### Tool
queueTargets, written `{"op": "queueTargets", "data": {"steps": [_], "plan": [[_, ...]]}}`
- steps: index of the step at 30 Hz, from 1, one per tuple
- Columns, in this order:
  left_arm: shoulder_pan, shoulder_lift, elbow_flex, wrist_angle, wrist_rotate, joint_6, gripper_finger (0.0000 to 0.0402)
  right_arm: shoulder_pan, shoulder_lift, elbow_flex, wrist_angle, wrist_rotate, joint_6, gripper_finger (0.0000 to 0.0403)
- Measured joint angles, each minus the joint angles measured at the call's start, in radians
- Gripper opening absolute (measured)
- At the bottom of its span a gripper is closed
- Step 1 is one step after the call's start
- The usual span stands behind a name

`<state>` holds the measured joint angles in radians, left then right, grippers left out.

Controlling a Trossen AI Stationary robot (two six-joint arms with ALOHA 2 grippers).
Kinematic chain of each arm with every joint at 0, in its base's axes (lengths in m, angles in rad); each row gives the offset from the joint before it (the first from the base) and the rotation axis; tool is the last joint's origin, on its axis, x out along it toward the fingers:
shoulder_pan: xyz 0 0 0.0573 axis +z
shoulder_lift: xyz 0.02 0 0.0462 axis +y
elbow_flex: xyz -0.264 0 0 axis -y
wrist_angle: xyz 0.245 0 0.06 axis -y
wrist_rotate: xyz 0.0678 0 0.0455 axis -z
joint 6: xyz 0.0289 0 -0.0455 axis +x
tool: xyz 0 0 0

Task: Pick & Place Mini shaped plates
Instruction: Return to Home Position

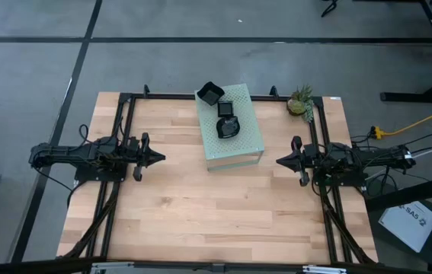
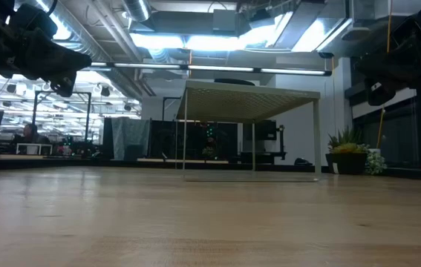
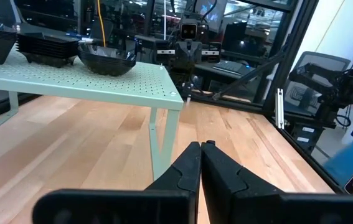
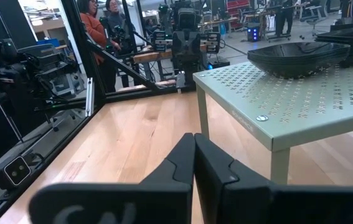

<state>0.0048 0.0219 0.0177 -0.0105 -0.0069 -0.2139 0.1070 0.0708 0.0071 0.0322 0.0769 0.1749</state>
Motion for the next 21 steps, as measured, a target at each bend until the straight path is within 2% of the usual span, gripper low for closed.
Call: {"op": "queueTargets", "data": {"steps": [21], "plan": [[0.000,0.000,0.000,0.000,0.000,0.000,0.0010,0.000,0.000,0.000,0.000,0.000,0.000,0.0009]]}}
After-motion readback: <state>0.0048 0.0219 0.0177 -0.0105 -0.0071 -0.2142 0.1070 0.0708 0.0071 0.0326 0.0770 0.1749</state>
